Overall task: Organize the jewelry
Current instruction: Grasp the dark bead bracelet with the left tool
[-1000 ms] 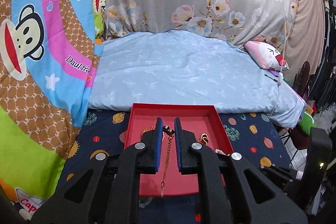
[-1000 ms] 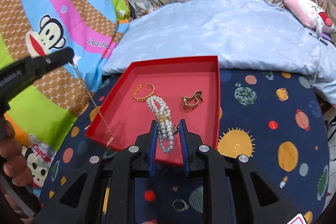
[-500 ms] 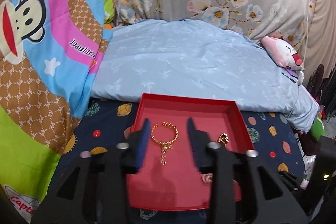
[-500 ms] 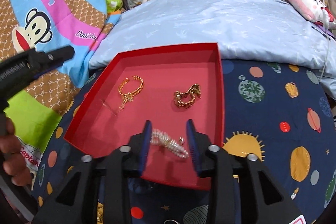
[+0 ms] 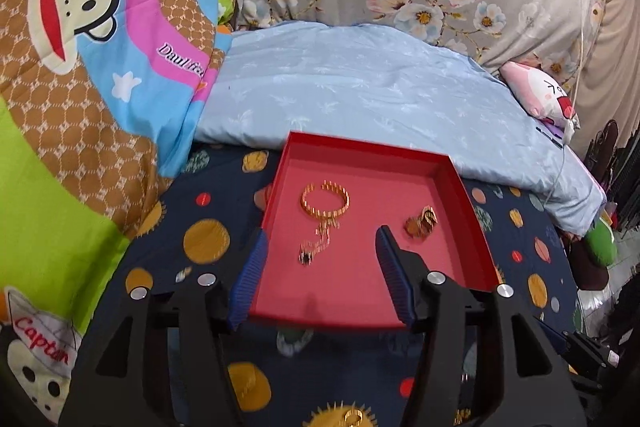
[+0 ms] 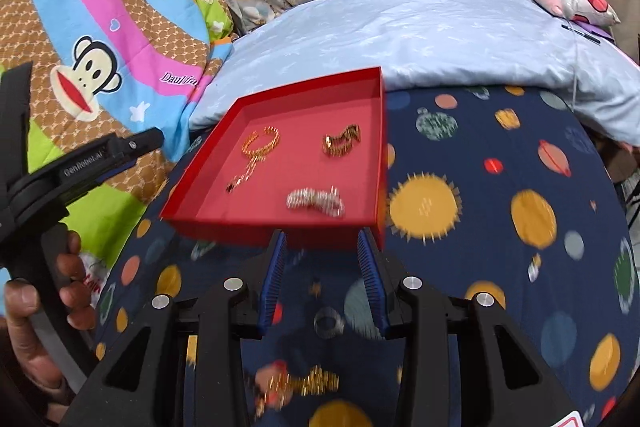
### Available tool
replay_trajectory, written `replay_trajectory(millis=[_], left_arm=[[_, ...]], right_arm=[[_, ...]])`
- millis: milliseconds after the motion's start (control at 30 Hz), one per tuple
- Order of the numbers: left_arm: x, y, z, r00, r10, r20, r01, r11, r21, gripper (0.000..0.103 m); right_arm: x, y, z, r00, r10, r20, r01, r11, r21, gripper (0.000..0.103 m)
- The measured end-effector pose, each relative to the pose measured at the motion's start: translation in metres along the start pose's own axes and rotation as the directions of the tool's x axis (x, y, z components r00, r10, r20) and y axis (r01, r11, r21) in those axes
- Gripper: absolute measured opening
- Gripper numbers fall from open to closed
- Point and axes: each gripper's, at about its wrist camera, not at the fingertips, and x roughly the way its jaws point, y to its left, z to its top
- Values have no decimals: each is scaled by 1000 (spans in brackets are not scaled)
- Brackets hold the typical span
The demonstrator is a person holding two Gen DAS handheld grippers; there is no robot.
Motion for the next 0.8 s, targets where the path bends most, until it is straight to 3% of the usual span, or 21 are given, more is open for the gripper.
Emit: replay_trajectory(millis=[433,633,800], left_arm=[[-36,-2,-99,990,-17,-143,17,1000,-2,60],[-38,-8,-136,981,30,-191,-24,999,35,60],[-33,-12,-156,973,29,-231,-24,999,25,59]], right_arm=[[-41,3,-80,997,-30,-72,29,999,-25,37],[-49,-3,-100,995,-35,-91,34,999,-9,37],[-53,-2,-106,995,-37,-97,36,999,-11,37]])
